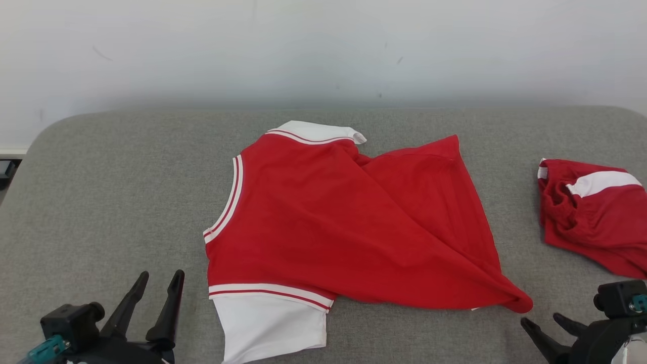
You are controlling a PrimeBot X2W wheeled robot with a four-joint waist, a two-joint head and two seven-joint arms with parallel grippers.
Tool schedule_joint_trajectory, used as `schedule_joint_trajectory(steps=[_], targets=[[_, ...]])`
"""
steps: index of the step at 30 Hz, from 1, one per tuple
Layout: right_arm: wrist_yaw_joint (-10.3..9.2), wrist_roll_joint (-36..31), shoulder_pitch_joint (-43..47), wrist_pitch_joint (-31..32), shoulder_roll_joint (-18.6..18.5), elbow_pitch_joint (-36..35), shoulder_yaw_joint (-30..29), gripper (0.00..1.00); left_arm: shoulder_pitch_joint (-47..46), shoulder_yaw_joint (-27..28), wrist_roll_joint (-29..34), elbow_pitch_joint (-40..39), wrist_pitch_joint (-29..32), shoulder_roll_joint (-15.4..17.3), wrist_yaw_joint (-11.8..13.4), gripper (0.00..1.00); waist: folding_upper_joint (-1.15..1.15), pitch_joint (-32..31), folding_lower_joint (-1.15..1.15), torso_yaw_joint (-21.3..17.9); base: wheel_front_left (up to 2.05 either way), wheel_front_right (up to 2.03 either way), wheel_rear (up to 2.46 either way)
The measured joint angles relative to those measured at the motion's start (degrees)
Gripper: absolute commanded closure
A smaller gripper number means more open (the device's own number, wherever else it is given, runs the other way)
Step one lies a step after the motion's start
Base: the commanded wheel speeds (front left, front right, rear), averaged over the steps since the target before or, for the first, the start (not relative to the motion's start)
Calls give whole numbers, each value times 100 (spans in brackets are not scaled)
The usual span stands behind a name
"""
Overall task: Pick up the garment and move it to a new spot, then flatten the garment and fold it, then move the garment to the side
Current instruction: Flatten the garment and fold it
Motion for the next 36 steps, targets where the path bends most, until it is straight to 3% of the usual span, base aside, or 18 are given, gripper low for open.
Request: schedule_joint_trajectory(steps=[11, 27, 36], targets=[[-87, -147, -57, -307, 235, -60, 90, 0, 1, -370, 116, 25, 135, -118, -15, 0, 0, 119, 0, -43, 0, 0, 0], [-151, -503, -413, -648, 424, 220, 265, 0, 109, -954, -23, 467, 987, -385, -366, 0, 0, 319, 0, -81, 0, 0, 0], [-156, -700, -624, -710, 512, 434, 413, 0, 71, -1023, -59, 843, 1405, -459, -294, 0, 0, 368, 0, -30, 0, 0, 0]])
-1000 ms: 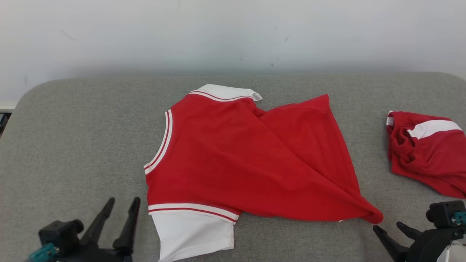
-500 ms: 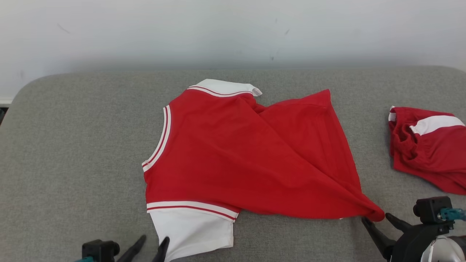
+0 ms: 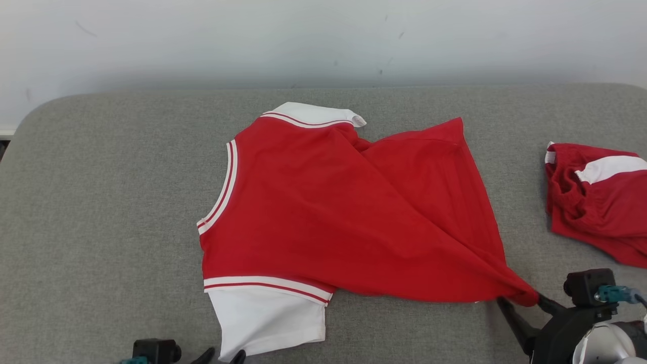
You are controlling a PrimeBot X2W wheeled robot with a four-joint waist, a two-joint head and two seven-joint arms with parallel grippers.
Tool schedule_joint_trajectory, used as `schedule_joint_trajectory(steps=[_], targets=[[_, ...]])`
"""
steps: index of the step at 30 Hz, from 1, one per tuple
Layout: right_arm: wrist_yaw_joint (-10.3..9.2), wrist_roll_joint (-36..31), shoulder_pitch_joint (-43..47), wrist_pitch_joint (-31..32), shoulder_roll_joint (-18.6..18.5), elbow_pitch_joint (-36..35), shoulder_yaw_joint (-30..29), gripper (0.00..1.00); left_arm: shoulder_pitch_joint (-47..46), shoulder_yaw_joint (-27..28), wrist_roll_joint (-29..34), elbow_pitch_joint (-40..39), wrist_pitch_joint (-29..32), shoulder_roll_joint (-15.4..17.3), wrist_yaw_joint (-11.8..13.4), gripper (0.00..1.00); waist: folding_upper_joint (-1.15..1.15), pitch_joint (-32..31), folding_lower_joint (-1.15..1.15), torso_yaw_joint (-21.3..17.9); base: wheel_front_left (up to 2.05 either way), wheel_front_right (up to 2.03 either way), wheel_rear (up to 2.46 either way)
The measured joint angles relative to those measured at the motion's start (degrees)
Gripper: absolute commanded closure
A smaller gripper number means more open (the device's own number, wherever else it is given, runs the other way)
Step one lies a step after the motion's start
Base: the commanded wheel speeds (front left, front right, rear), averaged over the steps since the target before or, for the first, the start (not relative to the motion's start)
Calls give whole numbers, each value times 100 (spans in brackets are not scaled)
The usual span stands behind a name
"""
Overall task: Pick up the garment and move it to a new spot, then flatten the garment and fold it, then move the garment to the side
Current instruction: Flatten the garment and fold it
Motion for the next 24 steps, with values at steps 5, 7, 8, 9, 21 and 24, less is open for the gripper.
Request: schedule_joint_trajectory(steps=[5, 7, 8, 9, 21, 24], targets=[[7, -80, -23, -2, 30, 125, 125, 100, -53, 38, -62, 31, 64, -30, -13, 100, 0, 0, 0, 24, 0, 0, 0], [8, -85, -27, -48, 38, 186, 131, 100, -122, -3, -60, 62, 135, -30, -21, 100, 0, -11, 0, 41, 0, 0, 0], [8, -86, -32, -49, 40, 201, 133, 100, -120, 16, -63, 69, 133, -36, -21, 100, 0, -15, 0, 48, 0, 0, 0], [8, -87, -53, -52, 54, 212, 137, 100, -120, 25, -79, 80, 133, -34, -23, 100, 0, -19, 0, 52, 0, 0, 0], [265, 390, -104, -320, 154, 181, -188, 100, -219, 436, -193, -55, -233, 130, -27, 100, 0, -188, -1, 100, 0, 0, 0], [430, 657, -34, -325, 114, 118, -307, 100, -215, 499, -169, -141, -326, 218, 19, 100, 0, -245, -1, 112, 0, 0, 0]])
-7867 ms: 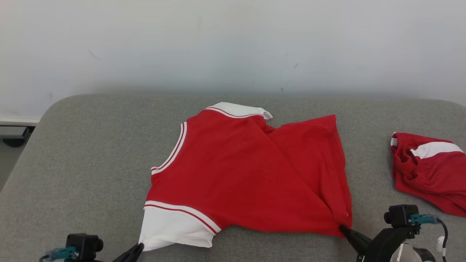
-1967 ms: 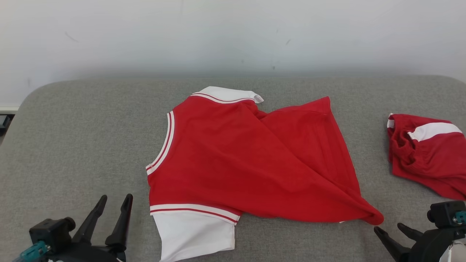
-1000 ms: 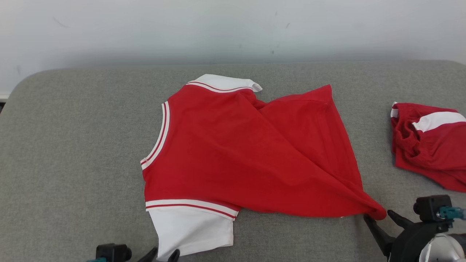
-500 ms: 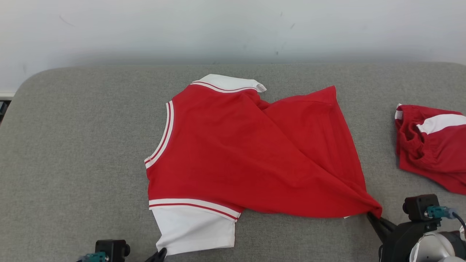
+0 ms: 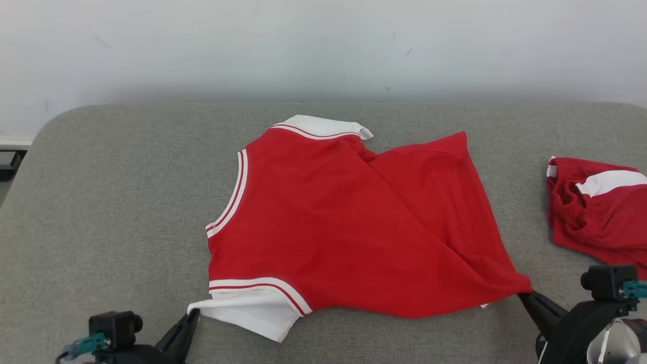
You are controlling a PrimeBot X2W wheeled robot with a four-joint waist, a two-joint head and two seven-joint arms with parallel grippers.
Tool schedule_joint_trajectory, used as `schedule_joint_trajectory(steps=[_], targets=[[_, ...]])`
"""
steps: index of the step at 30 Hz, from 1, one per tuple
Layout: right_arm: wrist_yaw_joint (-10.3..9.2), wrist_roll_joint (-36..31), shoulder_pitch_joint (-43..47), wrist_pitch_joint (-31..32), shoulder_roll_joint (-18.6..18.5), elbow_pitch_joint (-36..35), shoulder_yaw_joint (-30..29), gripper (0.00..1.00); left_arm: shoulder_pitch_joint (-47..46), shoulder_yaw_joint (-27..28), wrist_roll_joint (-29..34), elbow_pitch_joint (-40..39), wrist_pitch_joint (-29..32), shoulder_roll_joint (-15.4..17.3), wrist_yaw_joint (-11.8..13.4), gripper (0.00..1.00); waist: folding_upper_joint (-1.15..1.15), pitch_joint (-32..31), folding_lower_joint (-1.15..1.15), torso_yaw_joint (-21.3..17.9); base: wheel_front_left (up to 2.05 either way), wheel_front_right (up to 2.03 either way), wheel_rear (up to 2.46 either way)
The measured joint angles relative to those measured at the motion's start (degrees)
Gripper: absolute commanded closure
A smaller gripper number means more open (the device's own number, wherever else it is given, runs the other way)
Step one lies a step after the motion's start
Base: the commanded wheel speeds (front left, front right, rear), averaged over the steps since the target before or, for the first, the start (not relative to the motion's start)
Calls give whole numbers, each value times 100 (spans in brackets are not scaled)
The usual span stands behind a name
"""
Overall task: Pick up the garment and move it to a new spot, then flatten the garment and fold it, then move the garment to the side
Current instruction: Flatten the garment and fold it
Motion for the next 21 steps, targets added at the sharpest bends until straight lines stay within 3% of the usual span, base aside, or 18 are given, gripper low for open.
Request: schedule_joint_trajectory(steps=[13, 18, 21], targets=[[158, 246, 120, 705, -180, -458, 192, 100, -34, 91, 179, -561, -77, 379, 5, 100, 0, -60, 0, -48, 0, 0, 0], [165, 363, -307, 1293, -371, -500, 316, 100, -669, -3, 246, -770, 336, 603, -379, 100, 0, 95, 0, -52, 0, 0, 0], [124, 405, -1116, 1880, -336, -336, 545, 100, -1340, -66, 132, -734, 855, 724, -813, 100, 0, 258, 1, -59, 0, 0, 0]])
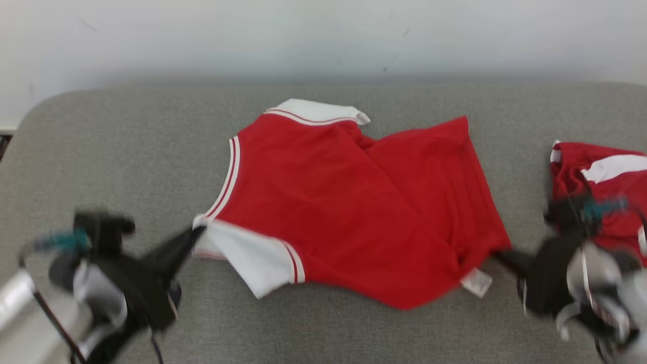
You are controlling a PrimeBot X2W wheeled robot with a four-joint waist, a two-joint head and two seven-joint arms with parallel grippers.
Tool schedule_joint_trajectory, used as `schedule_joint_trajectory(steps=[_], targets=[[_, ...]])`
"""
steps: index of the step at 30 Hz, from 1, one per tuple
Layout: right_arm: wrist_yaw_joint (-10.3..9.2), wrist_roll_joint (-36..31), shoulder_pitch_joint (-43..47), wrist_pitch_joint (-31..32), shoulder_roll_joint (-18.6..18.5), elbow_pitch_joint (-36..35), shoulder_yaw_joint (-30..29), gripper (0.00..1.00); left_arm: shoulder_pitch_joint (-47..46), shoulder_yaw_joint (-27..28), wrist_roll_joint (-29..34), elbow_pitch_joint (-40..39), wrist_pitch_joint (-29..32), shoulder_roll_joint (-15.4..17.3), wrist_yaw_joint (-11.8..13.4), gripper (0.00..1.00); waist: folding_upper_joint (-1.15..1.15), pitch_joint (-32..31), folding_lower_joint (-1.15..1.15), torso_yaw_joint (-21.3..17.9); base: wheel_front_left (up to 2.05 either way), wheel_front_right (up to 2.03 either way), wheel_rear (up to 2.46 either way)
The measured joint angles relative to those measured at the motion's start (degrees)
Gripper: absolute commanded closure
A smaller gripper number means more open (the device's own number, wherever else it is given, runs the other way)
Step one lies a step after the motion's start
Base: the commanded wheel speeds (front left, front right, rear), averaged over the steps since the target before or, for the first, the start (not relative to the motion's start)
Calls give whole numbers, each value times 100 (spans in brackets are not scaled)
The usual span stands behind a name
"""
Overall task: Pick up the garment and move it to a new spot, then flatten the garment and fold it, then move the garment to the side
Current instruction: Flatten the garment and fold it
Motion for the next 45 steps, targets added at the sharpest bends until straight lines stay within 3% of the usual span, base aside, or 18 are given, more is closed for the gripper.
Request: schedule_joint_trajectory(steps=[2, 6, 8, 10, 13, 16, 19, 22, 24, 29, 38, 42, 45], targets=[[-112, -8, -852, 490, 82, 305, 174, 100, -617, 87, -334, 197, 396, -77, -260, 100, 0, 128, 1, -12, 0, 0, 0], [-517, -353, -2946, 1305, 457, 1182, 372, 100, -2409, 483, -887, 1079, 1310, -274, -267, 100, 1, 418, 2, -50, 0, 0, 0], [-561, -865, -3778, 1191, 670, 1188, -3, 100, -3402, 914, -625, 1481, 1427, -381, -220, 100, 1, 572, 3, -71, 0, 0, 0], [-492, -1339, -4452, 623, 999, 1081, -412, 100, -4242, 1493, 12, 1628, 1067, -442, -192, 100, 1, 726, 3, -83, 0, 0, 0], [-169, -1583, -5623, -269, 1346, 989, -350, 100, -5255, 1901, 16, 1460, 275, -469, -59, 100, 1, 970, 2, -88, 0, 0, 0], [214, -1624, -6302, -960, 1397, 802, -40, 100, -5032, 2067, 77, 850, -288, -391, -69, 100, -1, 1214, 1, -81, 0, 0, 0], [487, -1622, -5465, -1513, 1321, 836, 102, 100, -3971, 1991, -13, 846, -672, -499, -79, 100, -1, 1423, 1, -56, 0, 0, 0], [471, -1614, -3822, -1826, 1125, 1260, 266, 100, -2727, 1613, -140, 1267, -825, -705, -126, 100, 3, 1488, 7, 7, 0, 0, 0], [467, -1581, -3076, -2046, 1053, 1423, 226, 100, -2114, 1439, -142, 1545, -879, -667, -137, 100, 3, 1442, 5, 29, 0, 0, 0], [469, -1450, -2295, -2486, 1023, 1688, 211, 100, -1079, 1165, -185, 1867, -1007, -573, -190, 100, -1, 1180, -3, 54, 0, 0, 0], [456, -1410, -1237, -2605, 1149, 2203, 442, 100, -364, 767, -138, 2020, -1203, -715, -278, 100, -1, 559, 0, -71, 0, 0, 0], [279, -1399, -808, -2649, 1137, 2223, 371, 100, 53, 615, -123, 1860, -1260, -860, -275, 100, -1, 248, -2, -102, 0, 0, 0], [249, -1338, -382, -2693, 1073, 2194, 321, 100, 355, 479, -114, 1736, -1262, -940, -222, 100, -1, 8, -1, -102, 0, 0, 0]])
